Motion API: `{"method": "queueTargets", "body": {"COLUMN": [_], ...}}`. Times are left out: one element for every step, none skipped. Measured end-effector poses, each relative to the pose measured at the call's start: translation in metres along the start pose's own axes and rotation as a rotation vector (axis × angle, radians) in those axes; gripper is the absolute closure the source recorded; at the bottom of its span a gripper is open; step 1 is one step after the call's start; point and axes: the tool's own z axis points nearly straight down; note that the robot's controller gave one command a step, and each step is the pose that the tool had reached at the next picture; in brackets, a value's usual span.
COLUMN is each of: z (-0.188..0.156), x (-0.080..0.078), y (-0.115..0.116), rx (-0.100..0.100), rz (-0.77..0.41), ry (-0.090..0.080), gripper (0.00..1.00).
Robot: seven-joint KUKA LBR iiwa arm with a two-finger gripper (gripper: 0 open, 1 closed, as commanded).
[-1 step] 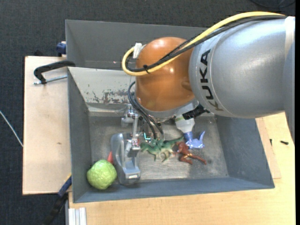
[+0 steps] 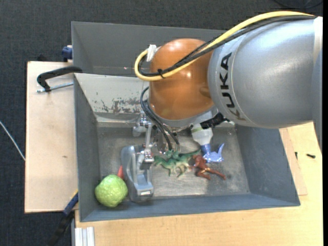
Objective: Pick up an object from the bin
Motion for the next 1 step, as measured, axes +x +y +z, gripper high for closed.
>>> {"method": "queueTargets", "body": {"z": [0.0586], "x": [-0.0158], "y": [-0.0392], "rx": [0.000], "rz": [-0.081], "ry": [-0.004], "gripper": [0.00]}}
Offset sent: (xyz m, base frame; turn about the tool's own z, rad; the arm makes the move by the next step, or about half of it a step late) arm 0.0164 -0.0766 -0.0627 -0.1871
